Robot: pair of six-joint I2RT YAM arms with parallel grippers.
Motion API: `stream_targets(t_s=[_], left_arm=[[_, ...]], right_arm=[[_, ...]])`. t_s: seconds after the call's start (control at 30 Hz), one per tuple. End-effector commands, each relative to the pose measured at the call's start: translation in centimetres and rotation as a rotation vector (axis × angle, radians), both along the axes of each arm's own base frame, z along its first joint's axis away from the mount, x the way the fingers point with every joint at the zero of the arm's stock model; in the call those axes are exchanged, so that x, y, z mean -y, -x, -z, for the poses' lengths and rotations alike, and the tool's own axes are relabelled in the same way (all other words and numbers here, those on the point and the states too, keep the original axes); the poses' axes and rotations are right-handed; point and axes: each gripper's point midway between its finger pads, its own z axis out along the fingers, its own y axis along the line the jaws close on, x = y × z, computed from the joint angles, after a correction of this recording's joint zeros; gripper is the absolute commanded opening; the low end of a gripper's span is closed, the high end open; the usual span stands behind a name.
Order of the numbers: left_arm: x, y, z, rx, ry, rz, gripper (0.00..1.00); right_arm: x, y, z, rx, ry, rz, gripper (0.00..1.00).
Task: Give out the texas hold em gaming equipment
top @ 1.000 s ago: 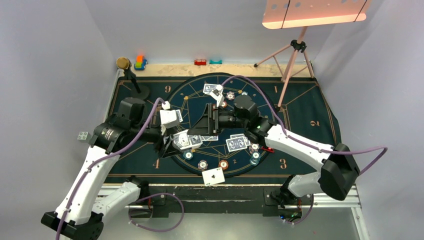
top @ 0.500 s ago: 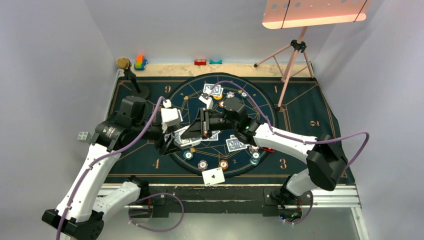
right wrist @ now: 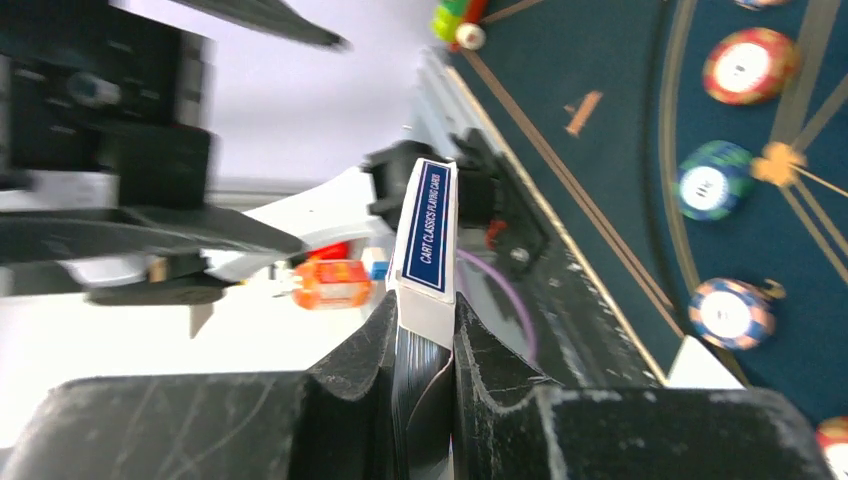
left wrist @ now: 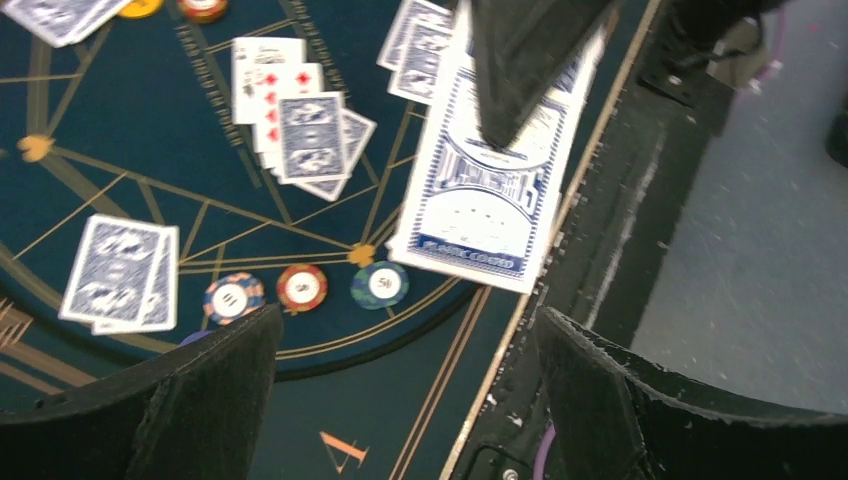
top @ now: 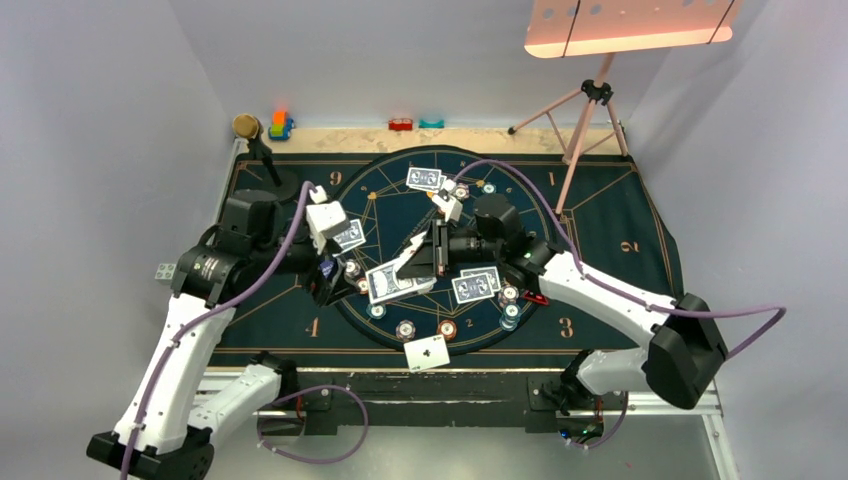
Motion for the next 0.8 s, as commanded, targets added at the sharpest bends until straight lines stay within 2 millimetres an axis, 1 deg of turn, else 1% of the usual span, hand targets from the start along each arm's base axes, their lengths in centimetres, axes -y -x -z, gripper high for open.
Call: stream_targets(t_s=[0.0,0.03,0.1,0.13,0.23,0.37,0.43,0.47,0.53,0.6,0.63,0.67,0.7,0.77], left_arm=[[-1.9,-3.0,-0.5,0.010,-0.002,-0.195,1.00],[-2.3,-3.4,0.0,-0.010,-0.010,-0.224,1.00],[-3.0,-4.2,1.0,-0.037,-0.028,-0.266,1.00],[-3.9,-5.2,2.2,-0.043,-0.041,-0.321,1.00],[-4.5,-5.6,2.7,-0.029,-0.056,-0.352,1.00],[-4.9,-6.0,3.3,-0.028,-0.076,-0.367,1.00],[-5.0,-6.3,3.6,-0.031,-0.084,-0.376,1.00],[-5.0,-6.5,3.8,-0.032,-0.086,-0.380,1.00],[-5.2,-6.9,4.0,-0.032,-0.092,-0.396,1.00],[-5.4,-7.5,4.1,-0.024,-0.098,-0.411,1.00],[-5.4,-7.8,4.2,-0.017,-0.100,-0.418,1.00],[-5.6,-8.0,4.3,-0.014,-0.103,-0.430,1.00],[-5.7,-8.3,4.3,-0.007,-0.105,-0.443,1.00],[-6.0,-8.8,4.4,0.001,-0.118,-0.461,1.00]], right_arm=[[2.0,0.4,7.6,0.050,0.249,-0.029,0.10],[2.2,0.4,9.1,0.046,0.280,-0.030,0.11],[2.2,0.3,11.3,0.043,0.306,-0.041,0.15],[1.9,0.2,13.4,0.043,0.318,-0.051,0.19],[1.5,0.6,15.3,0.053,0.334,-0.078,0.20],[1.5,1.8,18.1,0.018,0.377,-0.116,0.20],[1.8,2.3,19.2,0.006,0.397,-0.125,0.21],[1.9,2.6,19.6,0.002,0.407,-0.128,0.24],[2.4,2.8,20.2,0.000,0.435,-0.126,0.33],[3.0,3.2,20.5,-0.002,0.466,-0.123,0.51],[3.2,3.3,20.5,0.002,0.475,-0.122,0.62],[3.3,3.2,20.0,0.017,0.475,-0.114,0.69],[3.7,3.3,19.8,0.018,0.491,-0.109,0.74],[4.1,3.0,18.6,0.043,0.505,-0.091,0.79]])
